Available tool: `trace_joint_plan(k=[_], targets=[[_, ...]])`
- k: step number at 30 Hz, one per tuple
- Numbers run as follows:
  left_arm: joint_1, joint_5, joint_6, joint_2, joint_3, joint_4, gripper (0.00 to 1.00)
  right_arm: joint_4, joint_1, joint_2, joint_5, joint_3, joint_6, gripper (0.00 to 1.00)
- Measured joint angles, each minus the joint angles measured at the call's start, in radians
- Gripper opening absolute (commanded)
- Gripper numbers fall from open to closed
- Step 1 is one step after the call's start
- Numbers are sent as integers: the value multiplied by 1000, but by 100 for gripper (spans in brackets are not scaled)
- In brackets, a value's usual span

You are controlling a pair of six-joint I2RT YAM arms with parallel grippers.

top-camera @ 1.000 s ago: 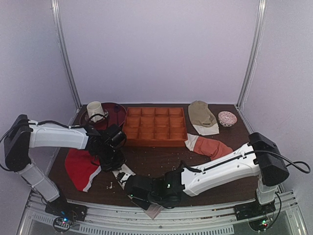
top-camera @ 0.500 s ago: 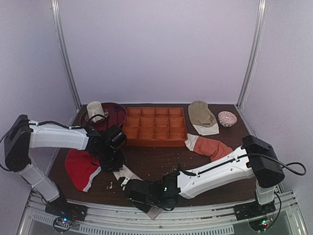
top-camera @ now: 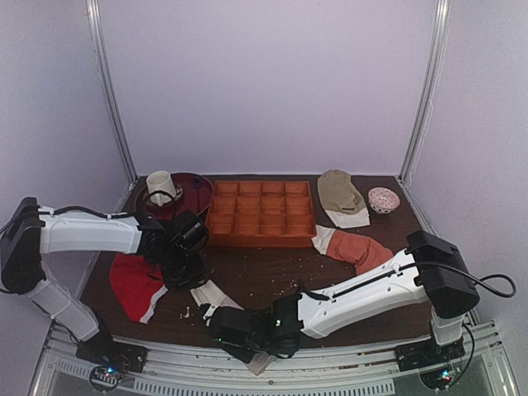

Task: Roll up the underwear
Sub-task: Fold the underwear at the corner of the board.

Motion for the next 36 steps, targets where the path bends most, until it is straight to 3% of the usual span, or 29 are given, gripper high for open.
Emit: trace_joint_plan(k=[18,28,36], targets=[[-7,90,-40,-33,-39,-41,35,-3,0,4,-1,13,-1,0],[-10,108,-41,24,-11,-40,35,-3,0,4,-1,13,0,0],[-10,108,-42,51,7,-40,22,-3,0,4,-1,13,0,0]])
